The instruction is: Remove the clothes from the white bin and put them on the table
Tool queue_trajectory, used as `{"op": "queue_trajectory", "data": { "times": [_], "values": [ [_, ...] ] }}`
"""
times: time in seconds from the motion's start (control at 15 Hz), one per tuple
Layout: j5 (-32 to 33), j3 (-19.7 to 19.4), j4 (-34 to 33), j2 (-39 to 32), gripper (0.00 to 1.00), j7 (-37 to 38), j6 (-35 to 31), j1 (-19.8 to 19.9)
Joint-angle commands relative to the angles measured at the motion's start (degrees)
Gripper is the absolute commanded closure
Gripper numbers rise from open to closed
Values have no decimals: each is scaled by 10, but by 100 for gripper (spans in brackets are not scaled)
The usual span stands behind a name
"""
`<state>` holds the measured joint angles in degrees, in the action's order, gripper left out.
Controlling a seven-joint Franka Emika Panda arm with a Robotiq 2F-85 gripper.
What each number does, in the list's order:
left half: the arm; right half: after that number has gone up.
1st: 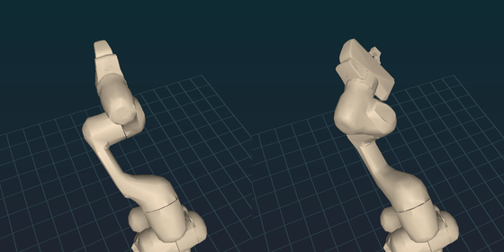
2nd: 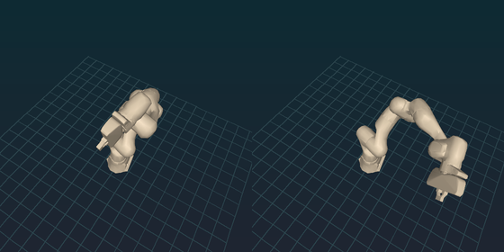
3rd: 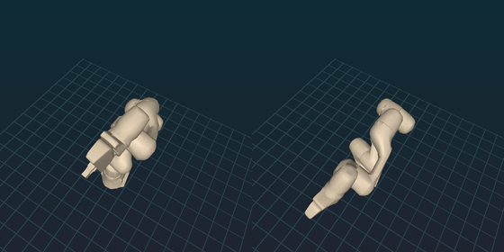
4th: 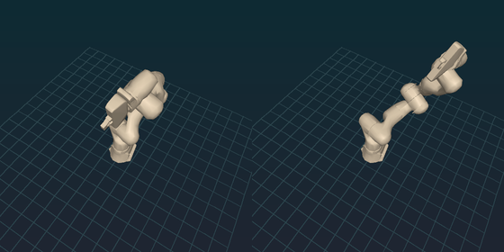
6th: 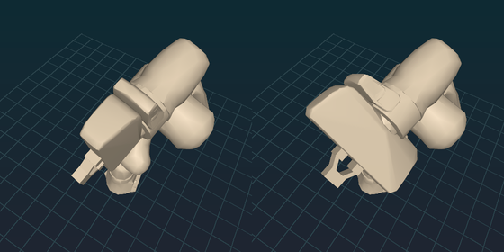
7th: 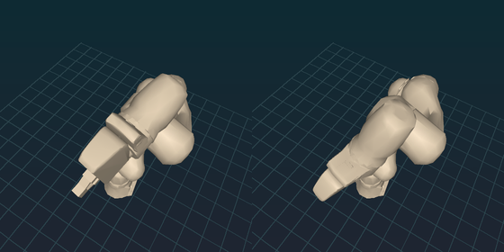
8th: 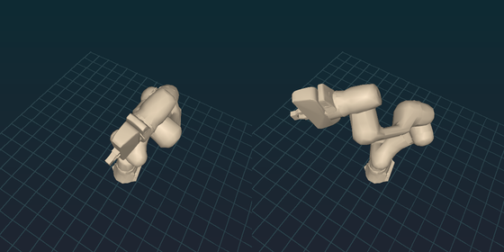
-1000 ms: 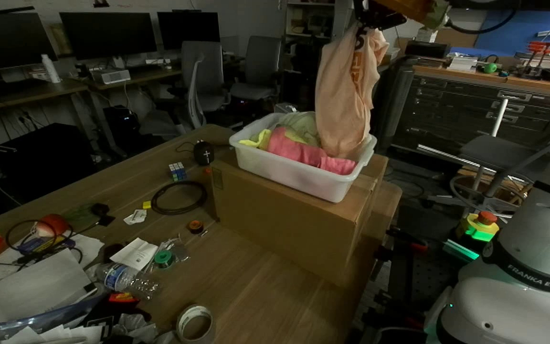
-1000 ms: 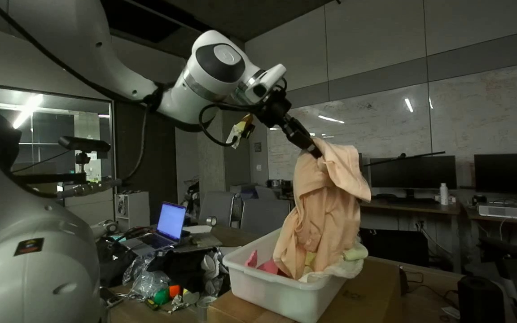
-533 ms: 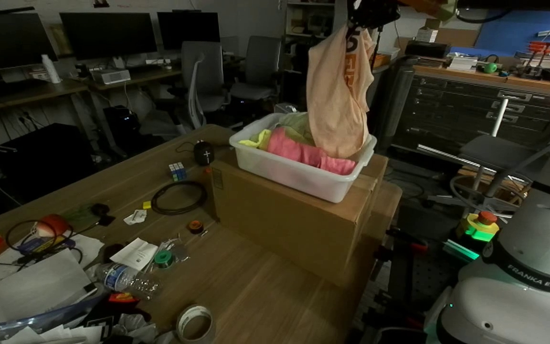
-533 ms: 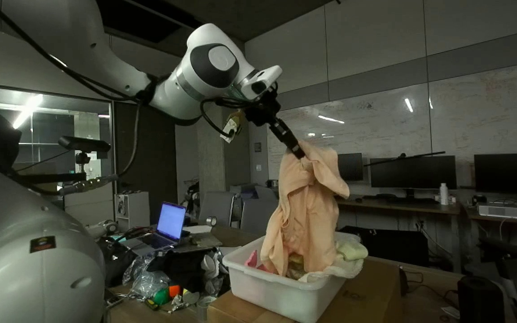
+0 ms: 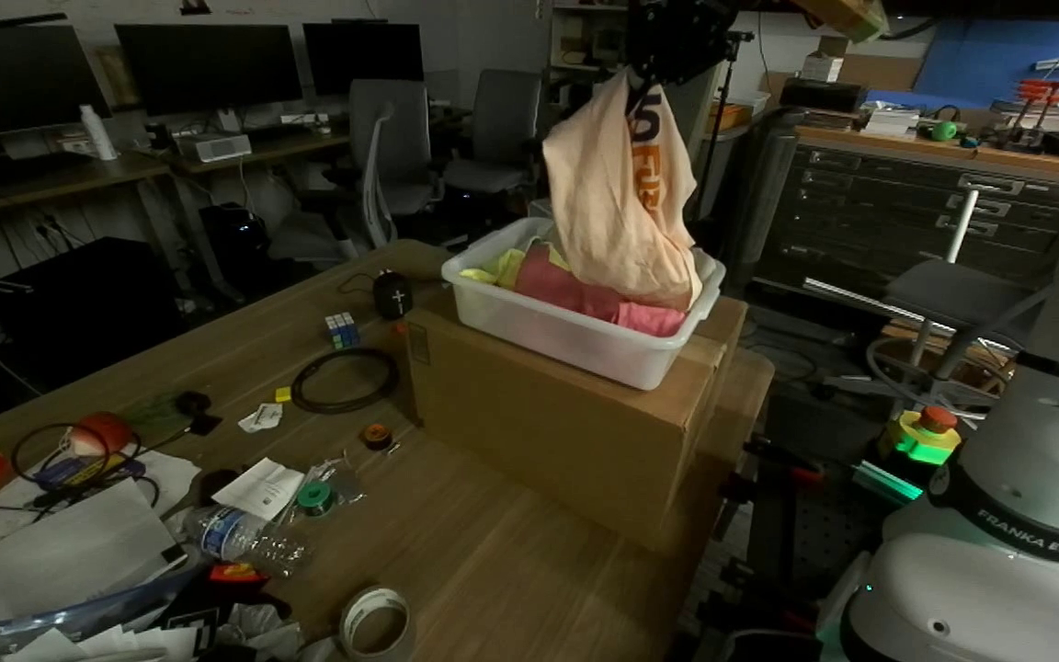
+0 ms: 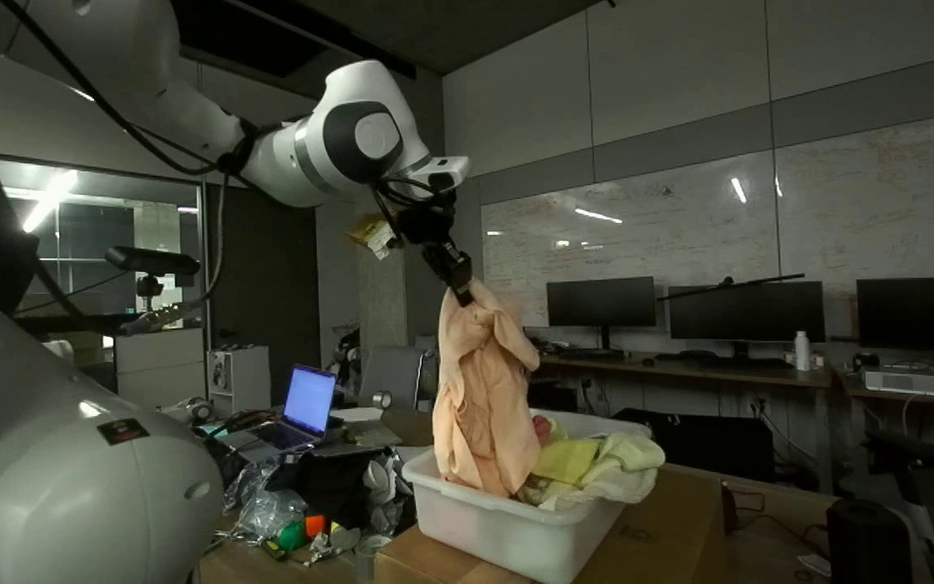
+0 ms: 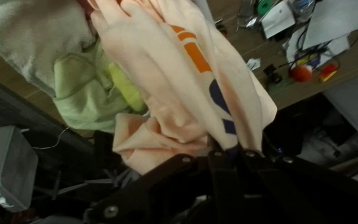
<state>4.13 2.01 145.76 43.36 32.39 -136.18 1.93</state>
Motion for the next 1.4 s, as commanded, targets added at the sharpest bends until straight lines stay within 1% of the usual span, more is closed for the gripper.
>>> {"op": "queue_trajectory", "data": {
  "times": [0.0, 0.33, 0.73, 1.07, 1.33],
  "values": [
    [-70, 12, -32, -18, 97, -90, 37, -45],
    [-142, 28, -70, -58, 97, -182, 80, -115],
    [-194, 41, -147, -127, 97, -290, 148, -183],
    [-212, 48, -218, -188, 97, -387, 226, -215],
    [-196, 59, -273, -239, 97, -470, 286, -218]
  ]
}}
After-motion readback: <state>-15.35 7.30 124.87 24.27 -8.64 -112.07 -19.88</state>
